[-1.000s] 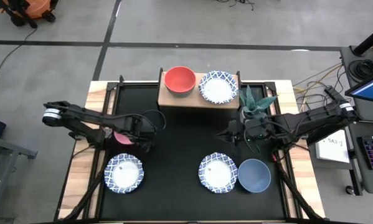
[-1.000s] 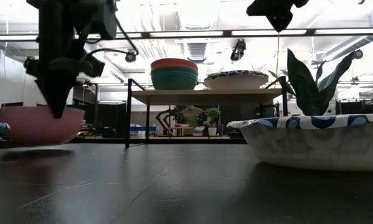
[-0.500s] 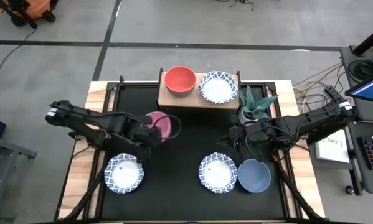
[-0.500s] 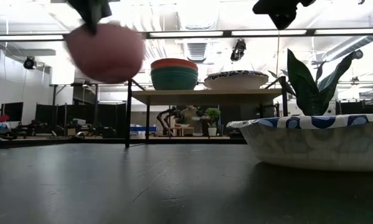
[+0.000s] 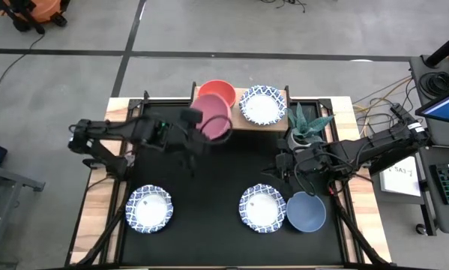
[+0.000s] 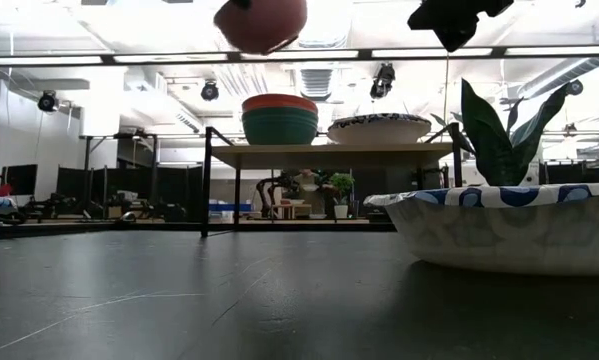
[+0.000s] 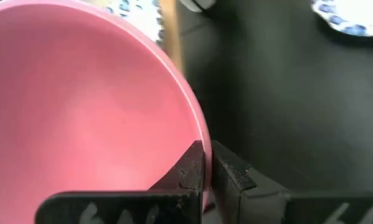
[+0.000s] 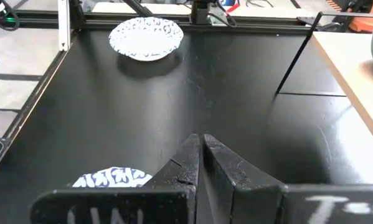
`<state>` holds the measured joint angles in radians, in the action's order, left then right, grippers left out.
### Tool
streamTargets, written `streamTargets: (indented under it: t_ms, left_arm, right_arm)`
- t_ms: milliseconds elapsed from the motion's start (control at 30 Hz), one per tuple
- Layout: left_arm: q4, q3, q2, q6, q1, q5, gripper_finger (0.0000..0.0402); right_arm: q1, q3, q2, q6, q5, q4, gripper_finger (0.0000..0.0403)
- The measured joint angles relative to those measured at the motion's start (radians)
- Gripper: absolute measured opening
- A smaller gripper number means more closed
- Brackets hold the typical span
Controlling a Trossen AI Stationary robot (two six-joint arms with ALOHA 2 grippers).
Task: Place and stack bowls onto a shelf
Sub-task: Stack the pink bowl on top of the orange bowl on the shelf
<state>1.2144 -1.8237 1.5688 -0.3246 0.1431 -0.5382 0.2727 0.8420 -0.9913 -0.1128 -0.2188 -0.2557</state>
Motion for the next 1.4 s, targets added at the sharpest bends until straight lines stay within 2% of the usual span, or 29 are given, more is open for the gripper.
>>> streamTargets:
  t_ms: [200, 400, 633, 867, 1267, 1400]
  left_arm:
    - [-0.012, -0.100, 0.031, -0.096, -0.145, 0.022, 0.0000]
    - [-0.027, -0.126, 0.080, -0.159, -0.326, 0.243, 0.0000]
    - [-0.042, -0.126, 0.136, -0.198, -0.464, 0.261, 0.0003]
    - [-0.069, -0.125, 0.148, -0.223, -0.507, 0.276, 0.0008]
    - [-0.069, -0.125, 0.162, -0.239, -0.512, 0.276, 0.0010]
    - [-0.069, -0.125, 0.178, -0.241, -0.512, 0.276, 0.0021]
  right_arm:
    - [0.000, -0.001, 0.000, 0.006, 0.000, 0.000, 0.0009]
    - [0.000, -0.005, 0.000, 0.007, 0.000, 0.000, 0.0009]
    - [0.000, -0.009, 0.000, 0.008, 0.000, 0.000, 0.0009]
    - [0.000, -0.014, 0.000, 0.002, 0.000, -0.001, 0.0009]
    - [0.000, -0.014, 0.000, 0.001, 0.000, 0.000, 0.0009]
    - [0.000, -0.014, 0.000, 0.000, 0.000, 0.000, 0.0009]
